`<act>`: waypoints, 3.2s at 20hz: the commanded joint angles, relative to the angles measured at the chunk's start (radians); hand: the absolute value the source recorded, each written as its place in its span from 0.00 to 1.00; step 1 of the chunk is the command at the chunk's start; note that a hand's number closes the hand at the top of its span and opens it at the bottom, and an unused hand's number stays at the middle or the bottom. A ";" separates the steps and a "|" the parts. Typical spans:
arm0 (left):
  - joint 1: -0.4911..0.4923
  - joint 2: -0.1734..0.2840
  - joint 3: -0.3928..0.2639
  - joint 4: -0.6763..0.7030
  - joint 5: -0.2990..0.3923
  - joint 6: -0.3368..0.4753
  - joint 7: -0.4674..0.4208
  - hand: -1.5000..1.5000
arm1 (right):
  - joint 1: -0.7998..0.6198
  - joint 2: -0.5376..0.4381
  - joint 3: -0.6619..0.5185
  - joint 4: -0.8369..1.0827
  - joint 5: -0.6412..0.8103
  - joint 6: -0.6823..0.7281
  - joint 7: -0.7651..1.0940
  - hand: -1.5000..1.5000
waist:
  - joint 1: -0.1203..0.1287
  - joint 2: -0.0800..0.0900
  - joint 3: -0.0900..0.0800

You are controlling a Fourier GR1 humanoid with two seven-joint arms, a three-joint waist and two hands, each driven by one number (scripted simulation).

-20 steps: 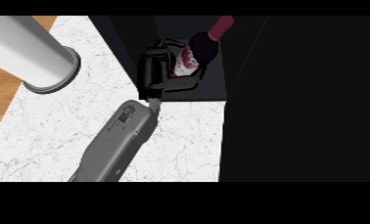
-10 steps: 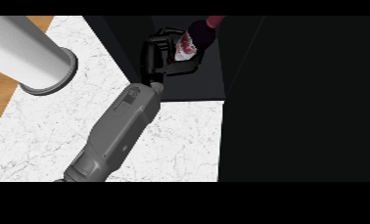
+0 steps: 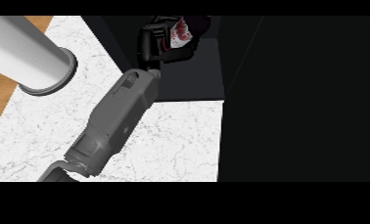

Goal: Pick up the wine, place it into the cabinet and close the cabinet

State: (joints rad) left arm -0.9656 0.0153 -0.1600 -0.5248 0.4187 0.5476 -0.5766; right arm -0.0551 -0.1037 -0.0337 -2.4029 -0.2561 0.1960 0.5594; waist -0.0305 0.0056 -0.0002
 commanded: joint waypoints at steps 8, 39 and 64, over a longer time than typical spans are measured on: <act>-0.101 0.006 0.134 0.194 0.030 -0.066 -0.090 1.00 | -0.020 -0.005 -0.006 -0.053 -0.065 -0.009 0.034 0.00 | -0.001 0.003 0.000; -0.125 0.004 0.209 0.426 0.045 -0.055 -0.219 0.00 | -0.018 0.035 0.096 -0.058 0.010 -0.022 0.015 0.00 | -0.035 0.019 -0.002; -0.103 0.006 0.230 0.414 0.017 -0.143 -0.274 0.00 | 0.005 0.015 0.072 -0.063 -0.035 -0.009 0.018 0.00 | -0.031 0.014 -0.001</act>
State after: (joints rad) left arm -1.1018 -0.0011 0.0571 -0.1196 0.4329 0.4517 -0.8468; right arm -0.0888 -0.0853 0.0438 -2.3904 -0.2594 0.1885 0.5516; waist -0.0763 0.0199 0.0021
